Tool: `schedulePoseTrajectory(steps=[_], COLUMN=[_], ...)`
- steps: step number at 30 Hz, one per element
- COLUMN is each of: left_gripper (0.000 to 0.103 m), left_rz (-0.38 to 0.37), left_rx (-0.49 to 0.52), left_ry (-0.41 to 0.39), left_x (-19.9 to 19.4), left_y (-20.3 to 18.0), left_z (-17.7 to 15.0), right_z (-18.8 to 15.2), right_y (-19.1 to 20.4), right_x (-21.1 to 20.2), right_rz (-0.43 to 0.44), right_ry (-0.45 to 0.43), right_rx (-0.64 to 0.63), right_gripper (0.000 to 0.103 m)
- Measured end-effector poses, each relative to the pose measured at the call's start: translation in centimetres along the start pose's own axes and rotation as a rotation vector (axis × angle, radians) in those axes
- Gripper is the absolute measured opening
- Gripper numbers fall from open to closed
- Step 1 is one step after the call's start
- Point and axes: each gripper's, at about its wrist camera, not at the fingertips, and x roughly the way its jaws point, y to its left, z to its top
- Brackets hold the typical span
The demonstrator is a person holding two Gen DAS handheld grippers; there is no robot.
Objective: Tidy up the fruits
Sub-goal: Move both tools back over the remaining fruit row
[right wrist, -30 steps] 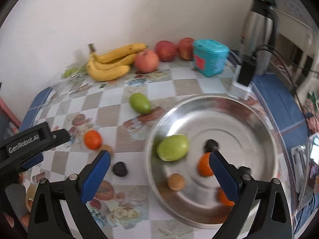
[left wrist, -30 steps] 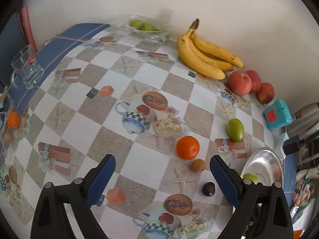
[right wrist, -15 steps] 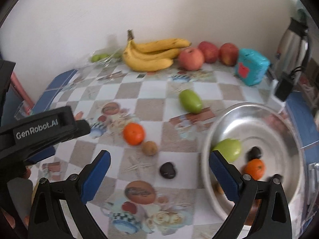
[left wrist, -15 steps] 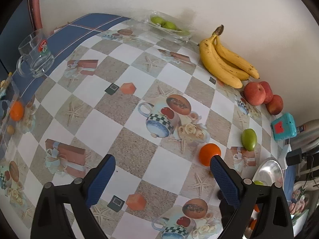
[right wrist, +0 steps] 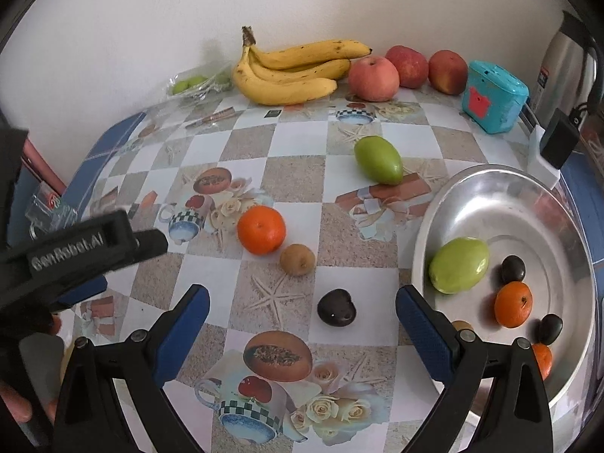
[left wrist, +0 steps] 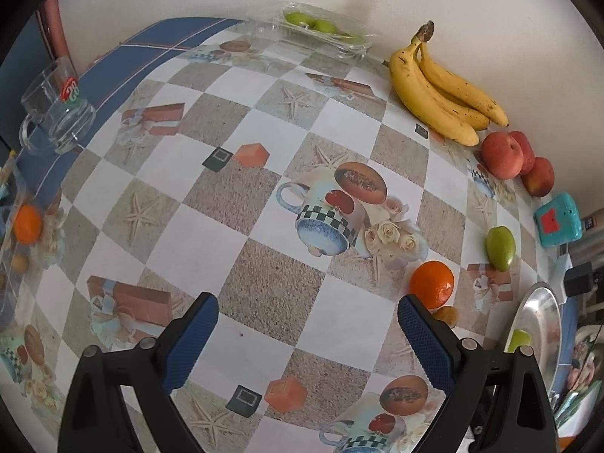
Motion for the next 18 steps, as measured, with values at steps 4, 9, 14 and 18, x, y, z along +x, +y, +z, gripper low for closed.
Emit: schedulePoseTrajectory(steps=[4, 9, 14, 18], left_gripper=[0.098, 0.098, 0.098, 0.098], left_rz=[0.005, 0.019, -0.008, -0.017], left_rx=[0.021, 0.055, 0.043, 0.039], left_ry=[0.004, 0.014, 0.048, 0.059], left_x=[0.2, 0.8, 1.7, 2.1], left_y=[0.0, 0.1, 0.6, 0.9], left_z=[0.1, 0.1, 0.2, 0.3], right_z=[0.1, 0.2, 0.2, 0.1], right_y=[-0.8, -1.5, -1.1, -0.1], right_x=[0.0, 0.3, 0.5, 1.0], right_rz=[0.011, -0.01, -0.003, 0.012], right_ry=[0.012, 0.036, 0.071, 0.102], right_rx=[0.027, 0.046, 0.034, 0.015], right_gripper=[0.099, 0.099, 0.099, 0.099])
